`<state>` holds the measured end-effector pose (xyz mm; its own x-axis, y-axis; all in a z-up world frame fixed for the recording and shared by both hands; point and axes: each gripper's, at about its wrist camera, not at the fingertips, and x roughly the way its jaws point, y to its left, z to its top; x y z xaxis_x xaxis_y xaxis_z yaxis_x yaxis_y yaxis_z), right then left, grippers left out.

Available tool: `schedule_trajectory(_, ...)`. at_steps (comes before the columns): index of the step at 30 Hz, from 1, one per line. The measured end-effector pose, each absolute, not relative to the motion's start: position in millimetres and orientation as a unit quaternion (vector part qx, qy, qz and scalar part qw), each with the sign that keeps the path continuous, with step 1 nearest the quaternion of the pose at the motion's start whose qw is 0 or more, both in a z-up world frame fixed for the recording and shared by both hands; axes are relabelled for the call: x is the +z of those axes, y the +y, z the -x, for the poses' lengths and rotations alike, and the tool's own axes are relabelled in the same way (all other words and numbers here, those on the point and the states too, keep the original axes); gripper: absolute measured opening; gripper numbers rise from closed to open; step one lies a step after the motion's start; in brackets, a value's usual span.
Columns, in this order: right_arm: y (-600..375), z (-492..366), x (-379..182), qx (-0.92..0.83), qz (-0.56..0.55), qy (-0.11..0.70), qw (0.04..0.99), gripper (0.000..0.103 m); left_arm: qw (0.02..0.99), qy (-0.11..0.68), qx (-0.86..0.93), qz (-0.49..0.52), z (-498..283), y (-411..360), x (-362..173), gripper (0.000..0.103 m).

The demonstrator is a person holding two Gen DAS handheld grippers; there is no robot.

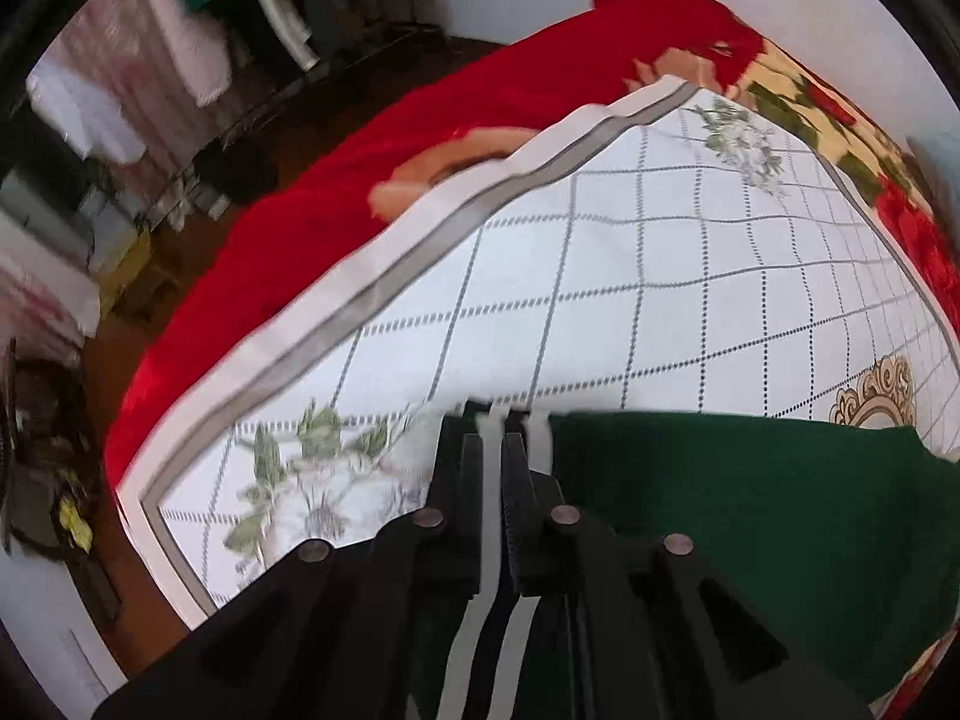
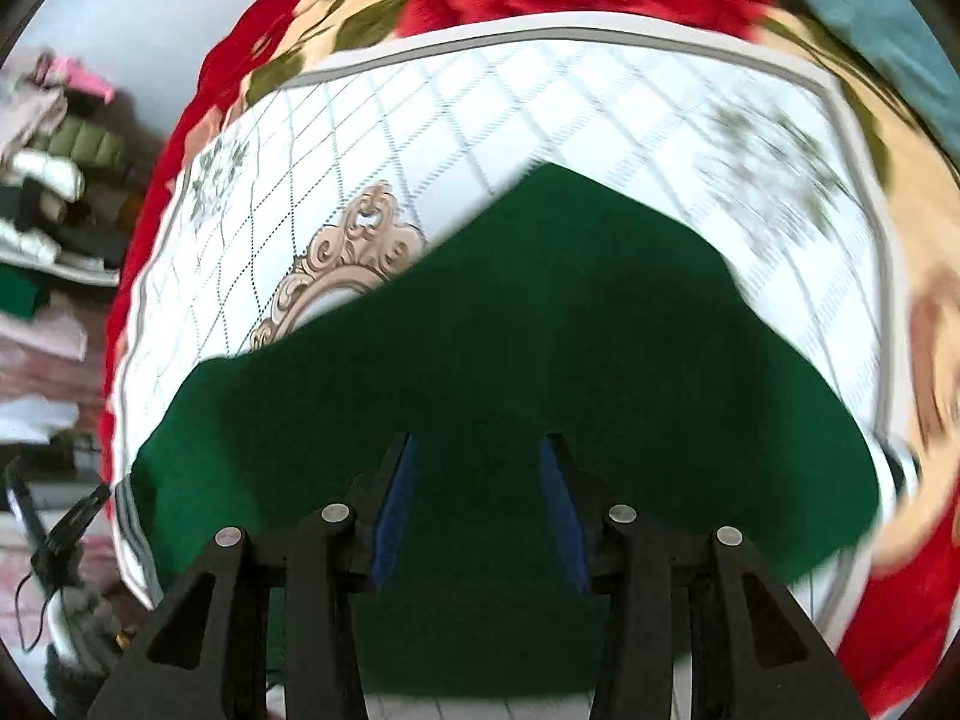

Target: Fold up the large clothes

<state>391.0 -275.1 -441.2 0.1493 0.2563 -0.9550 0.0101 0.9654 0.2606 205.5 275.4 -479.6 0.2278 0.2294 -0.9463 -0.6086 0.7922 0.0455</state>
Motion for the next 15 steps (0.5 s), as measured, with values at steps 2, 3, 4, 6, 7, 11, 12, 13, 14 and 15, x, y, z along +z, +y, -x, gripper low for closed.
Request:
schedule_trajectory(2, -265, -410, -463, 0.062, -0.095, 0.660, 0.743, 0.045, 0.757, 0.558, 0.277, 0.199, -199, 284, -484, 0.028)
schedule_trajectory(3, -264, -418, -479, 0.028, -0.079, 0.669, 0.739, 0.044, 0.751, 0.558, 0.283, 0.212, -195, 289, -485, 0.059)
schedule_trajectory(4, -266, -419, -490, 0.003, -0.068, 0.674, 0.736, 0.044, 0.747, 0.558, 0.288, 0.219, -192, 292, -486, 0.088)
schedule_trajectory(6, -273, -429, -517, -0.033, -0.072, 0.685, 0.724, 0.044, 0.747, 0.550, 0.291, 0.234, -185, 297, -485, 0.089)
schedule_trajectory(7, -277, -432, -520, -0.042, -0.091, 0.685, 0.722, 0.044, 0.746, 0.552, 0.289, 0.237, -185, 298, -486, 0.089)
schedule_trajectory(11, -276, -433, -509, -0.042, -0.086, 0.685, 0.722, 0.044, 0.741, 0.559, 0.273, 0.252, -189, 300, -501, 0.089)
schedule_trajectory(12, -277, -431, -508, -0.039, -0.088, 0.685, 0.722, 0.045, 0.738, 0.564, 0.264, 0.261, -193, 301, -509, 0.089)
schedule_trajectory(13, -277, -430, -506, -0.036, -0.082, 0.685, 0.723, 0.045, 0.736, 0.568, 0.254, 0.268, -196, 303, -516, 0.088)
schedule_trajectory(14, -277, -429, -506, -0.035, -0.076, 0.685, 0.723, 0.045, 0.734, 0.573, 0.246, 0.271, -201, 304, -524, 0.088)
schedule_trajectory(15, -280, -427, -506, -0.034, -0.075, 0.686, 0.723, 0.045, 0.735, 0.573, 0.243, 0.270, -206, 304, -530, 0.082)
